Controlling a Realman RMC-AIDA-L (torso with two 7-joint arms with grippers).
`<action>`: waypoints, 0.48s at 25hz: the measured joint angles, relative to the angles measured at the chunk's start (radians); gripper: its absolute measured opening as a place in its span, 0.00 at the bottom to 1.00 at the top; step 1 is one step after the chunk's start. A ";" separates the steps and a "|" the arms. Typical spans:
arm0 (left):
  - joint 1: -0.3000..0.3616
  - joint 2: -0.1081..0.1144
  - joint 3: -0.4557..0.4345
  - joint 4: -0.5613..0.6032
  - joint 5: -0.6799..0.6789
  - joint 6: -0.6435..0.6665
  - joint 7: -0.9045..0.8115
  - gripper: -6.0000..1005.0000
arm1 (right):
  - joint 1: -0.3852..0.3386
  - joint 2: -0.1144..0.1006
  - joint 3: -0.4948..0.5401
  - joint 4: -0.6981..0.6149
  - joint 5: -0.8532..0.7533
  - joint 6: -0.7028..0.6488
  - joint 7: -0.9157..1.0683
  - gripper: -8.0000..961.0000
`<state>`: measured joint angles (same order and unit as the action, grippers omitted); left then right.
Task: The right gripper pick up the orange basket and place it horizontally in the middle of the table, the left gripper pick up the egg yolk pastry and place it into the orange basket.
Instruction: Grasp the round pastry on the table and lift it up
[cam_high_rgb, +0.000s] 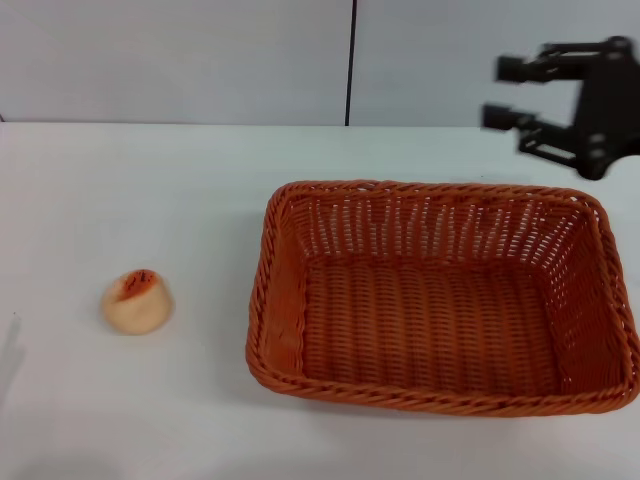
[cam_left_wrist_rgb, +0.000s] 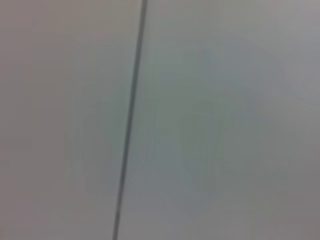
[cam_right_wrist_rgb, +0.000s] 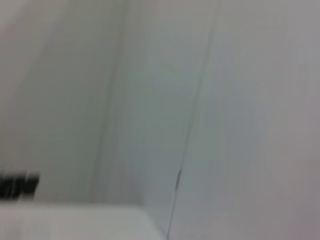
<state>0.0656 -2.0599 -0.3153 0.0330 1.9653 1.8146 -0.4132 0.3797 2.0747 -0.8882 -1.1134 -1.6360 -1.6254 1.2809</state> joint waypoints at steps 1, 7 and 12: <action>-0.011 0.000 0.028 0.037 0.000 0.006 -0.025 0.80 | -0.030 0.001 0.000 0.013 0.051 -0.003 0.000 0.45; -0.050 0.000 0.084 0.165 0.001 0.011 -0.136 0.80 | -0.161 0.001 0.004 0.189 0.308 -0.016 -0.045 0.45; -0.084 0.000 0.137 0.272 0.011 0.005 -0.216 0.80 | -0.202 0.000 0.055 0.385 0.447 -0.077 -0.151 0.45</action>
<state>-0.0182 -2.0602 -0.1783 0.3046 1.9768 1.8199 -0.6289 0.1774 2.0751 -0.8331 -0.7282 -1.1891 -1.7023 1.1295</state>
